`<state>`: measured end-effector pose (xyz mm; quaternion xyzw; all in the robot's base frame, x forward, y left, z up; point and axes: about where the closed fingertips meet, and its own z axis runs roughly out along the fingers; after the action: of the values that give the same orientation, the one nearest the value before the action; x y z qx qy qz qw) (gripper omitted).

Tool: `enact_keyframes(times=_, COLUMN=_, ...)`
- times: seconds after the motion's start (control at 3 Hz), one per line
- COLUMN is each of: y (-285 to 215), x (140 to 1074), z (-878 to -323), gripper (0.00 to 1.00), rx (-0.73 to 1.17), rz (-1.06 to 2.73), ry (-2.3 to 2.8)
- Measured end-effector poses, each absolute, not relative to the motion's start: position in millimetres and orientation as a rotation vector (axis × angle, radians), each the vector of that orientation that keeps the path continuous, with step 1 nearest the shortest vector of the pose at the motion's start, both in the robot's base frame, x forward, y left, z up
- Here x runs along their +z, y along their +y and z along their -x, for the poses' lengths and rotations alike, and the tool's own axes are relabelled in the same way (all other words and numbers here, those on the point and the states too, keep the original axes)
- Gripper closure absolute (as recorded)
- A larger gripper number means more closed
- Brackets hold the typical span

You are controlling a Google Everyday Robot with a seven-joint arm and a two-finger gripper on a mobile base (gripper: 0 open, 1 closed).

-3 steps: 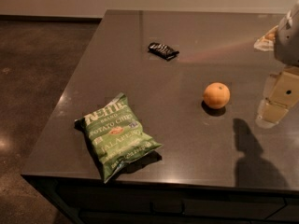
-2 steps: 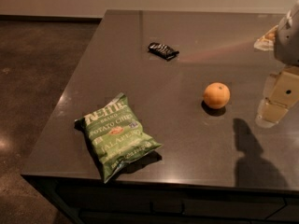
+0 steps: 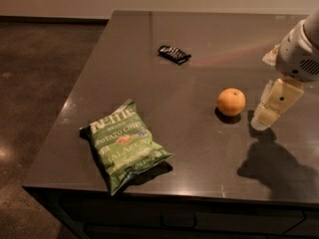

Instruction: Move orange near rxbar chocolate

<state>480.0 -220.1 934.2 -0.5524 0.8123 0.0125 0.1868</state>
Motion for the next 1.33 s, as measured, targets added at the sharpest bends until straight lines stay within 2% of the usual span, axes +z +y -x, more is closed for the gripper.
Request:
enact_keyframes(times=1.0, y=-199, x=873, z=-515, gripper=0.0, rx=0.079, rz=1.508, ry=2.296)
enact_keyframes(times=1.33, y=-198, x=859, z=-528, gripper=0.2, rx=0.084, rz=1.504, ry=2.321)
